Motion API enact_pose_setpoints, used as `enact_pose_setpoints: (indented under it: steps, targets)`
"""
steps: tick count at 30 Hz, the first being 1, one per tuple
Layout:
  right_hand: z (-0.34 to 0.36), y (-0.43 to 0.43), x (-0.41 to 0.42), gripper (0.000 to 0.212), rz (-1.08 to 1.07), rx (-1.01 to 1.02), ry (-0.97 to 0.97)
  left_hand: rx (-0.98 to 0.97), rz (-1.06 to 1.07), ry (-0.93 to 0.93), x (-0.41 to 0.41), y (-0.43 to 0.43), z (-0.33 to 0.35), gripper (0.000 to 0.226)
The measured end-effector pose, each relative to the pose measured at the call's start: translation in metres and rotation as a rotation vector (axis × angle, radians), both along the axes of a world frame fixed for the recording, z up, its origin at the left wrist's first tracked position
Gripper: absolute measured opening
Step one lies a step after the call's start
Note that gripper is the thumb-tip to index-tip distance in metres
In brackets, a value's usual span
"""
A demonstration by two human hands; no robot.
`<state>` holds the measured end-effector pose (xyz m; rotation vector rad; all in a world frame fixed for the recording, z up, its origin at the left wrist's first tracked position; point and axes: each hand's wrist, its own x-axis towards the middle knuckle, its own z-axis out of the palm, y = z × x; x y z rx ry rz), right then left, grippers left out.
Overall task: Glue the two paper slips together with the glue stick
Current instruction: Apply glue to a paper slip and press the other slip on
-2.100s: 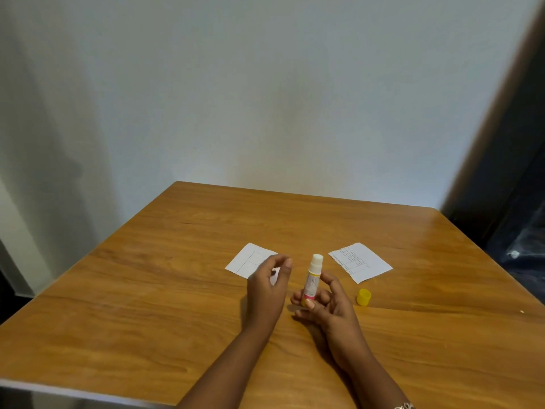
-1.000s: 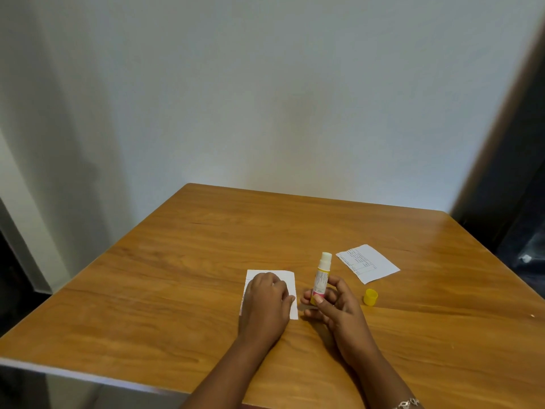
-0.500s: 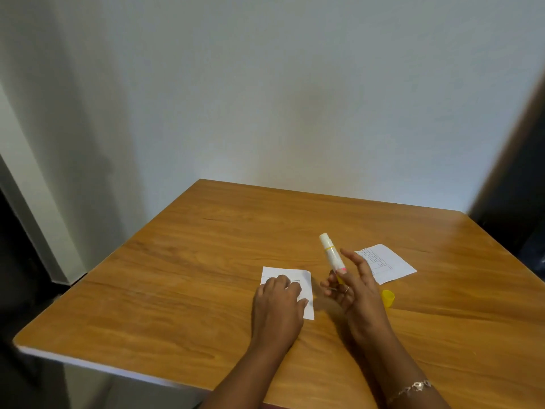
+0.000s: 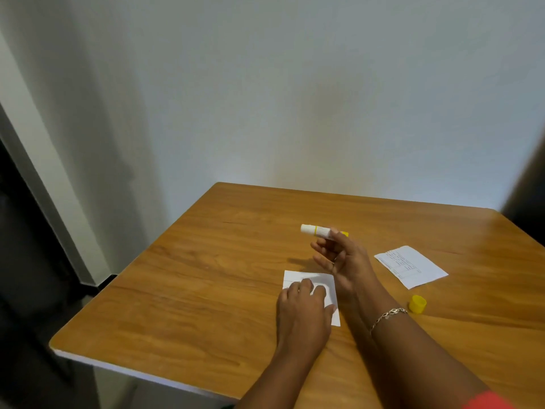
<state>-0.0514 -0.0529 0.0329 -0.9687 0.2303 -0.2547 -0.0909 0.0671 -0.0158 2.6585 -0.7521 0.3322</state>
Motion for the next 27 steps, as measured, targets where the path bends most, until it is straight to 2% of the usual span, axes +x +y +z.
enact_pose_setpoints:
  steps: [3,6,8,10,16,19,24,27]
  targets:
    - [-0.011,-0.001,0.003,0.013,-0.024,0.057,-0.003,0.026,0.0,0.004,0.0,-0.001,0.001,0.038]
    - [-0.015,0.0,0.007,0.019,-0.009,-0.024,0.018,0.053,0.004,0.005,-0.001,-0.002,0.002,0.038]
    - [-0.016,0.001,0.011,0.013,-0.015,-0.1,0.033,0.06,0.007,0.007,-0.001,-0.002,0.002,0.038]
    - [-0.013,0.003,0.015,0.004,-0.04,-0.263,0.028,0.04,0.004,0.008,-0.001,-0.002,0.002,0.036]
    - [-0.006,0.011,0.02,0.016,0.113,-0.912,-0.003,0.034,-0.002,0.009,-0.002,-0.001,0.003,0.034]
    - [-0.004,0.015,0.022,0.009,0.194,-1.005,-0.001,0.017,-0.004,0.009,-0.002,-0.001,0.003,0.034]
    - [0.001,0.017,0.03,0.021,0.214,-1.306,-0.028,0.012,-0.006,0.004,-0.002,-0.001,0.002,0.036]
    - [0.0,0.017,0.03,0.018,0.226,-1.332,-0.031,-0.004,-0.005,-0.007,-0.003,-0.001,0.002,0.035]
